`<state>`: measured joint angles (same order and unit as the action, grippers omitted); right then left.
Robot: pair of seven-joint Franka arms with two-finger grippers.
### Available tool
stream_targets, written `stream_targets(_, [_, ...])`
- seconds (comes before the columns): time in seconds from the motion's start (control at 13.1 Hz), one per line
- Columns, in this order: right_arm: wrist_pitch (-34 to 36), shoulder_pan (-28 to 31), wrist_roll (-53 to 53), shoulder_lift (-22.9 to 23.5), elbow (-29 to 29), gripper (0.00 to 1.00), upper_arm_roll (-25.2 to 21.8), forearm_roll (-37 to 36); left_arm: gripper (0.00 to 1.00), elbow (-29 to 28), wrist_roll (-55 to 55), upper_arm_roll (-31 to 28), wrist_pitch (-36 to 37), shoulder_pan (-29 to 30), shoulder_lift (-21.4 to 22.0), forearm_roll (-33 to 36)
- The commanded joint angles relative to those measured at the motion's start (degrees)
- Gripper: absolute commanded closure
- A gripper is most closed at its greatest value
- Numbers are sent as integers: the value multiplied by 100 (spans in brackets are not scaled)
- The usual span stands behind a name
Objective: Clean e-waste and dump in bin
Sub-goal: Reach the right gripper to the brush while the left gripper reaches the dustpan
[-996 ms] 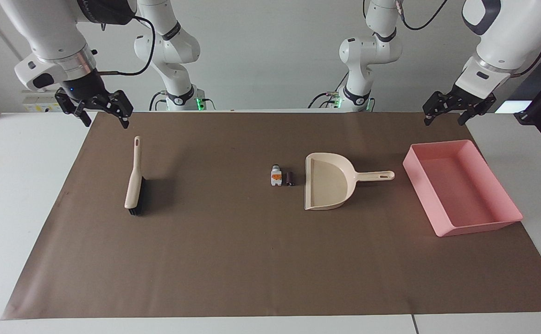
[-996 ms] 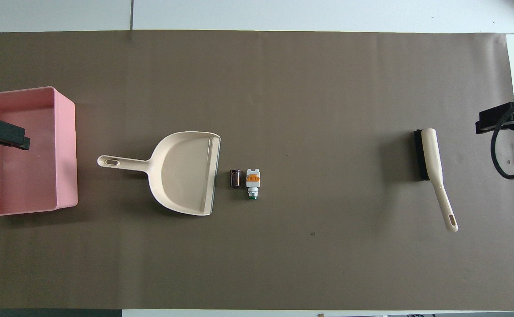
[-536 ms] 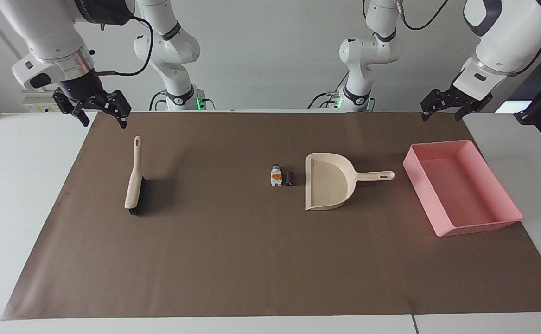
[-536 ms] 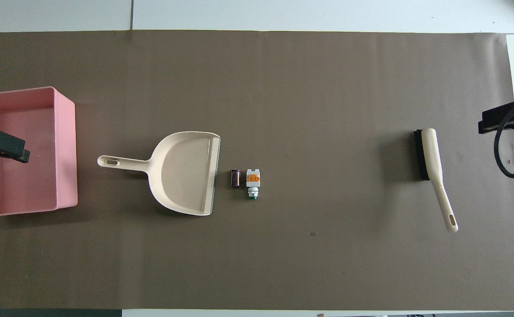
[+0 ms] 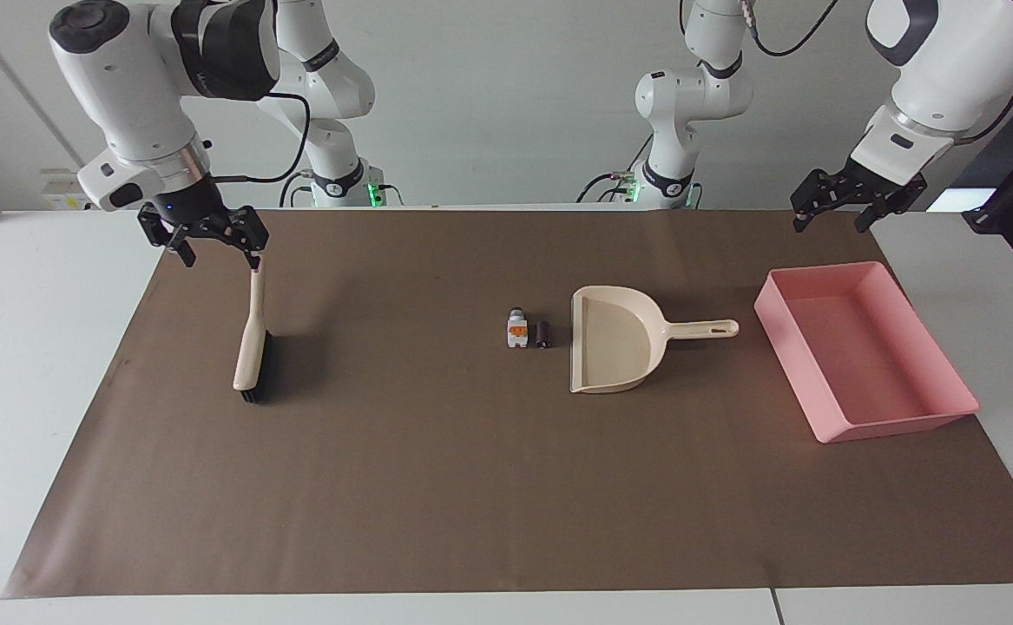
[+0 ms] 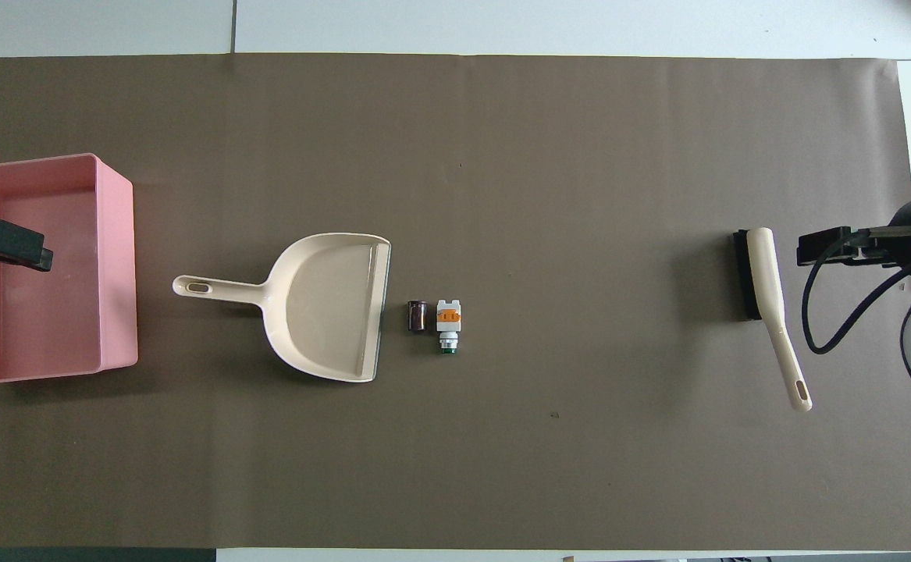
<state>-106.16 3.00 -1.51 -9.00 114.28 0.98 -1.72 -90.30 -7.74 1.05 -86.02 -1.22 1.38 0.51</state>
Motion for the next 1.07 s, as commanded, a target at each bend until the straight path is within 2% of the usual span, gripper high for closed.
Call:
stream_targets(0.0, [-379, 174, 212, -279, 849, 0, 8, 22, 3, -181, -1163, 1, -423, -27, 134, 55])
stream_targets(0.23, [-1036, 376, 632, -252, 1604, 0, 8, 93, 3, -391, -2947, 36, -722, -88, 90, 55])
stream_targets(0.54, [-1748, 666, 1335, -199, 2405, 0, -1, 93, 3, -997, -5328, 27, -1275, -395, 73, 72])
stream_targets(0.69, [-1935, 816, 1652, -190, 2608, 0, 8, 93, 3, -1322, -6473, 36, -1644, -588, 38, 518])
stream_targets(1.0, [-2022, 904, 1724, -199, 2819, 0, 8, 102, 4, -2297, -6154, 36, -2514, -1230, -58, 1415])
